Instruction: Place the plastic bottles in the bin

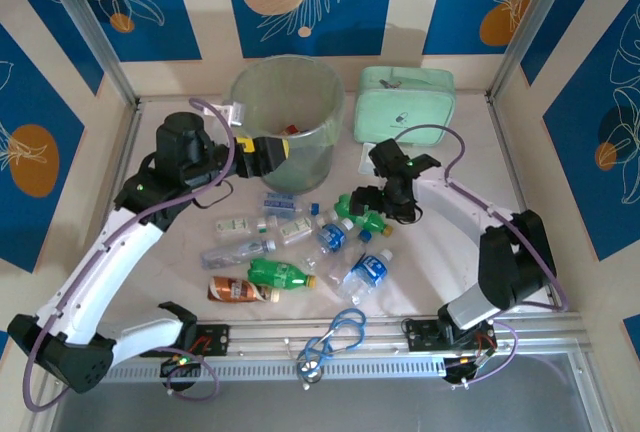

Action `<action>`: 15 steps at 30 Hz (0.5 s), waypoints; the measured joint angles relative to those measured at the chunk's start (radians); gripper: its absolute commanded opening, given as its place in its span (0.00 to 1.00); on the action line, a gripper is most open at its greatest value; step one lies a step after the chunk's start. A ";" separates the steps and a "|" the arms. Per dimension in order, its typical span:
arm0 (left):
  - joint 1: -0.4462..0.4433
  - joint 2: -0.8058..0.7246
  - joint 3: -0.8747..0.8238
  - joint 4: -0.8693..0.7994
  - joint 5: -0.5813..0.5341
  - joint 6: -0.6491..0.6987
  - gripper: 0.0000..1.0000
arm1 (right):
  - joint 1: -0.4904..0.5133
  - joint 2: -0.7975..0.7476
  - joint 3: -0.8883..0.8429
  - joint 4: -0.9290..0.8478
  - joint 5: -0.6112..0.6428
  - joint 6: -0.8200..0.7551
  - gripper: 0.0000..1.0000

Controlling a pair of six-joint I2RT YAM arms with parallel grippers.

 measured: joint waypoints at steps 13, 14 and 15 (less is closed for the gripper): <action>0.000 -0.045 -0.092 0.057 0.014 -0.077 0.91 | 0.021 0.153 0.054 0.047 0.015 -0.053 1.00; 0.000 -0.044 -0.095 0.060 0.014 -0.081 0.90 | 0.022 0.157 0.055 0.048 0.015 -0.055 1.00; 0.000 -0.044 -0.097 0.061 0.014 -0.083 0.91 | 0.022 0.164 0.056 0.048 0.015 -0.057 1.00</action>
